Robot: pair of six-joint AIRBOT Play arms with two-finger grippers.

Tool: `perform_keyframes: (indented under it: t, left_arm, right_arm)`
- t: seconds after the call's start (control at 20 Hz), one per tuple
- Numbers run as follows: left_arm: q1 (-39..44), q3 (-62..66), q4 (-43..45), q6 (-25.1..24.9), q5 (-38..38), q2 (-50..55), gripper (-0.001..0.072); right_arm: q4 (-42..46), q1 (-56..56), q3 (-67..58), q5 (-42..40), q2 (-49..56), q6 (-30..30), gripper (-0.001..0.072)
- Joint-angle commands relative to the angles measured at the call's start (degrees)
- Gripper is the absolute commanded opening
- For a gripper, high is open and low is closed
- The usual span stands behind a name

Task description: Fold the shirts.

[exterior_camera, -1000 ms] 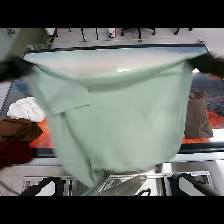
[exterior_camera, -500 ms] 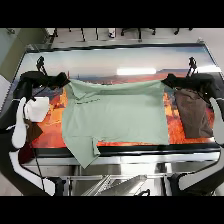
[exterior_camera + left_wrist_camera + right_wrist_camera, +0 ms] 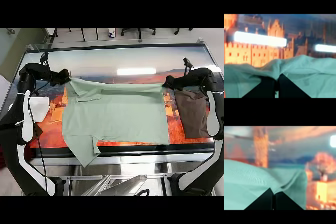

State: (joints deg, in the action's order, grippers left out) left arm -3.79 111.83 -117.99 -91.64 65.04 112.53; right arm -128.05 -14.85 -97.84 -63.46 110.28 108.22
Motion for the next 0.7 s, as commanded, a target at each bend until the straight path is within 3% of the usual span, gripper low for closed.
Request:
perform_keyframes:
  t: [0.0, 0.4, 0.65]
  left_arm:
    - [0.63, -2.51, 10.29, 3.37, 8.52, -1.07, 0.0020]
    - [2.34, -9.70, 19.80, 6.12, 13.03, -1.07, 0.0020]
    - [2.58, -10.45, 19.21, 6.25, 11.93, -0.81, 0.0021]
  right_arm:
    - [8.52, 0.94, 2.43, -3.54, 0.22, -2.82, 0.0018]
    - [15.15, 2.58, 4.46, -2.51, 0.24, -4.98, 0.0018]
    - [14.91, 2.60, 4.46, -2.36, 0.24, -5.01, 0.0018]
